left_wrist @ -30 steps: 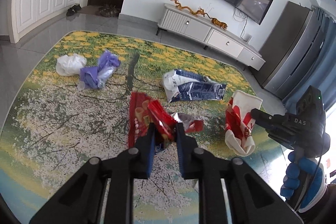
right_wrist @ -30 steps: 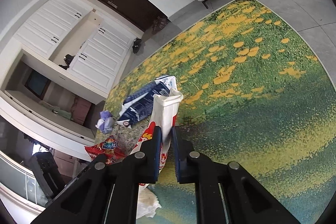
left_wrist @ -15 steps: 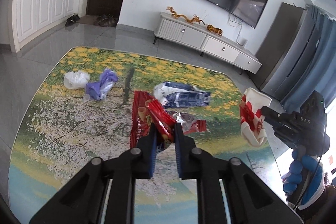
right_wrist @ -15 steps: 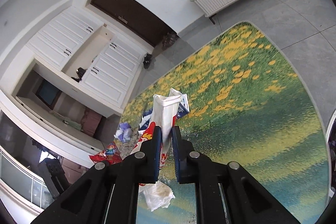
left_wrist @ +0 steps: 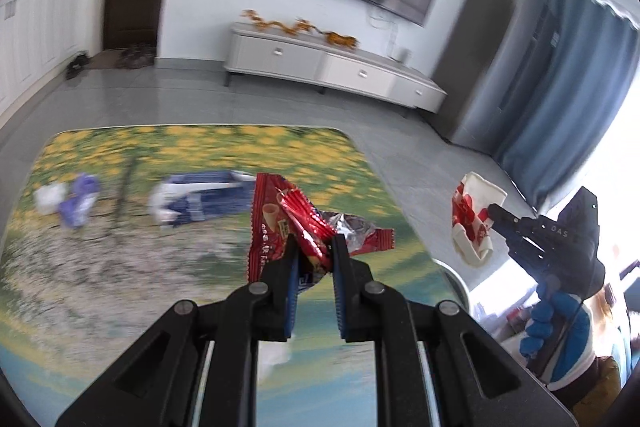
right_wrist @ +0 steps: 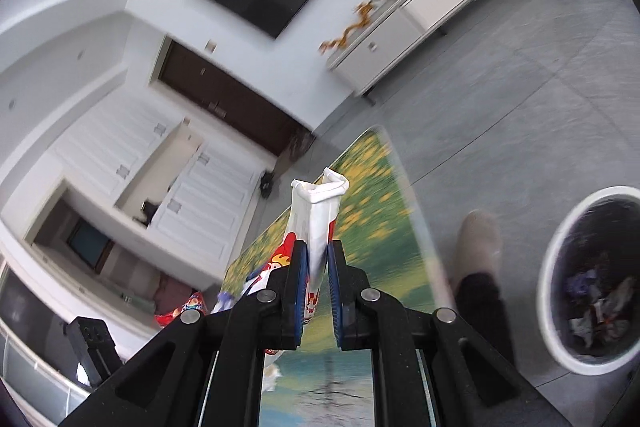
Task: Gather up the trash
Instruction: 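Carry both bags over the bin and open both tools to drop them, then move both open tools back over the table toward the tissue and carton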
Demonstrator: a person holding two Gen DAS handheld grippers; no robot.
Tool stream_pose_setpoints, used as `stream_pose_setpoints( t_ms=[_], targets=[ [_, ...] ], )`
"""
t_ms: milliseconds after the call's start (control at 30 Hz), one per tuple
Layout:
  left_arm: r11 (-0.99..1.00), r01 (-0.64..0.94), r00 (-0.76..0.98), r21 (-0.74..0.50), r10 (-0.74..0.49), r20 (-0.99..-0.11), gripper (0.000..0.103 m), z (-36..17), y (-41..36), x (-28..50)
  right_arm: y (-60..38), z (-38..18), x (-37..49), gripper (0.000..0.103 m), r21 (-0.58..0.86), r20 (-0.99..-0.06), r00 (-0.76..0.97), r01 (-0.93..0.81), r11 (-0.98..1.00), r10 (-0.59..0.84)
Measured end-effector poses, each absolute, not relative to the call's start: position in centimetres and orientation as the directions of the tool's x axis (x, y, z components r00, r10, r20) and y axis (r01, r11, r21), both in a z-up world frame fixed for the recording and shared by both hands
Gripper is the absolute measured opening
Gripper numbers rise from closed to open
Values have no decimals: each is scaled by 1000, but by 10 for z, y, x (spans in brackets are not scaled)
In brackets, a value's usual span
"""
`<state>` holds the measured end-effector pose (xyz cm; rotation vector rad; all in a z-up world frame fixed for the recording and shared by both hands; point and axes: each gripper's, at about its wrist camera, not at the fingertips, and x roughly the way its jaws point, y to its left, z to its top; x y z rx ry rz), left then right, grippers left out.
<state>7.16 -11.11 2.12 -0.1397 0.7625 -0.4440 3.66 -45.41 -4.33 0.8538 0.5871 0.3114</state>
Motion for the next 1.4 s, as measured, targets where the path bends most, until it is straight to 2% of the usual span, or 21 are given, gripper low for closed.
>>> stream_pose_setpoints(
  t_ms=[200, 400, 867, 933, 1000, 1133, 1400],
  targets=[
    [842, 473, 542, -260, -511, -667, 14, 14, -195, 71, -511, -60, 3, 10, 759, -400, 849, 95, 644, 345],
    [777, 582, 446, -240, -552, -705, 14, 1, -277, 68, -554, -89, -24, 10, 715, -491, 844, 247, 654, 217],
    [709, 664, 276, -239, -529, -803, 15, -52, -422, 86, -604, -150, -23, 12, 617, -653, 747, 426, 662, 128],
    [712, 657, 261, -247, -523, -812, 20, -60, -436, 92, -609, -157, -22, 15, 608, -667, 735, 440, 660, 125],
    [720, 648, 256, -246, -511, -821, 29, -67, -444, 94, -612, -160, -20, 15, 579, -688, 718, 458, 674, 103],
    [727, 631, 233, -271, -510, -828, 46, -77, -453, 101, -615, -160, -24, 28, 541, -703, 709, 474, 695, 64],
    [722, 633, 247, -278, -529, -812, 47, -71, -440, 95, -614, -143, -36, 34, 521, -681, 732, 473, 711, 12]
  ],
)
